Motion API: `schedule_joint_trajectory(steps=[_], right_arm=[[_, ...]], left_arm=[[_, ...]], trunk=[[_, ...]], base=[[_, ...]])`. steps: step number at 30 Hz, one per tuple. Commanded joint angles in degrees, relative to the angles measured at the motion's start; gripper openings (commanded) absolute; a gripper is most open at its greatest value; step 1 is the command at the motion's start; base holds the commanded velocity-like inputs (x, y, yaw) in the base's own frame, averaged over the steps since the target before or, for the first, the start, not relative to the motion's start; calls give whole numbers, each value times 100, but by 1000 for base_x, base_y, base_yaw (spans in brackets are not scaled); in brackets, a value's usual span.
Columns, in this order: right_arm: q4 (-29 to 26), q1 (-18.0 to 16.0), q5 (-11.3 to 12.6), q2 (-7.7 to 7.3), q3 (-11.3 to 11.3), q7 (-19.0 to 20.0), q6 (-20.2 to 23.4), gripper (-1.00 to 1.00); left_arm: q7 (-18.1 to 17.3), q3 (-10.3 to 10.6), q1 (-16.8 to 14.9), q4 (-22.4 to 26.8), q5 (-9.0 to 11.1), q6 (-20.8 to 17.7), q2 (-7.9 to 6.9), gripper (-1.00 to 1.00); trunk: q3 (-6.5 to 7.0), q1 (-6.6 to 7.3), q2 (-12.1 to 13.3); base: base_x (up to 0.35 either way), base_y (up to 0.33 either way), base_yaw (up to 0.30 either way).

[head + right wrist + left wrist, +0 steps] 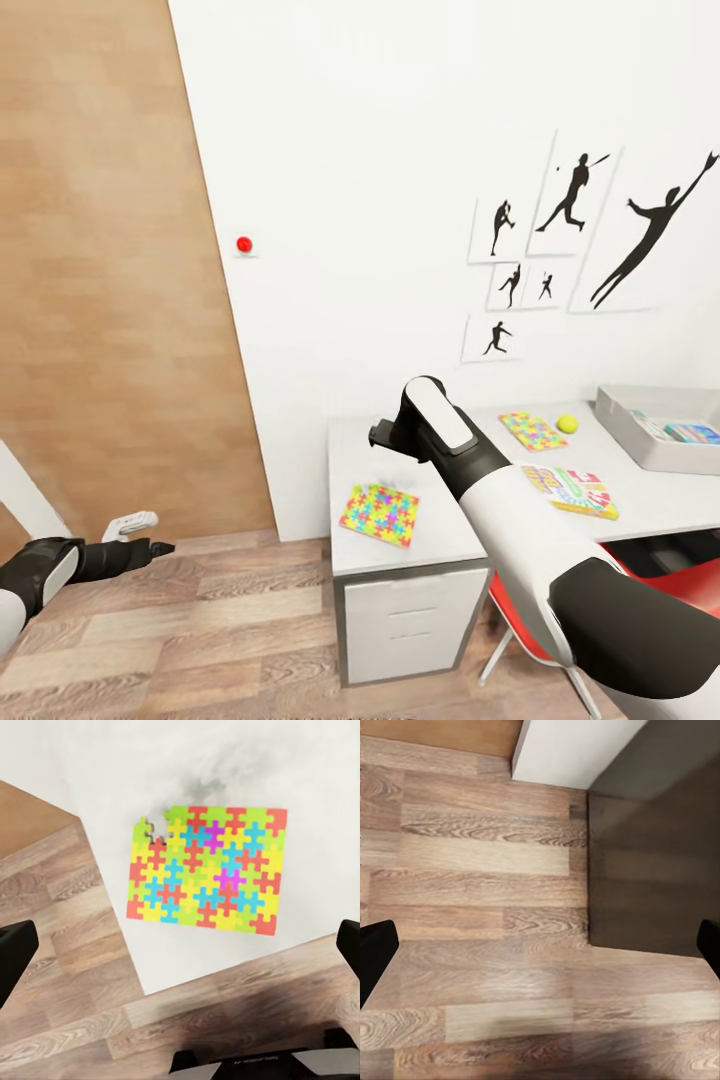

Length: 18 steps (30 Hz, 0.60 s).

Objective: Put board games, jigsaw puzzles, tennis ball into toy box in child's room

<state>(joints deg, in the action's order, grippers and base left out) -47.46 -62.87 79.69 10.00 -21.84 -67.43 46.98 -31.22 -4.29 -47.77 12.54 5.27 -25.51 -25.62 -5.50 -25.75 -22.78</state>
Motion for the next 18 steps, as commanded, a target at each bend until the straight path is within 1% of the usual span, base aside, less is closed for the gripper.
schedule_joint_trajectory(steps=[1, 18], right_arm=[[1, -7, 38, 0, -4, -51, 43, 100], [17, -7, 47, 0, 0, -43, 48, 100]], left_arm=[[-6, -32, -5, 3, 36, -59, 1, 100], [-7, -30, 18, 3, 31, -53, 42, 100]], trunk=[[-22, -4, -14], [-171, -4, -14]], base=[[1, 7, 81], [0, 1, 82]])
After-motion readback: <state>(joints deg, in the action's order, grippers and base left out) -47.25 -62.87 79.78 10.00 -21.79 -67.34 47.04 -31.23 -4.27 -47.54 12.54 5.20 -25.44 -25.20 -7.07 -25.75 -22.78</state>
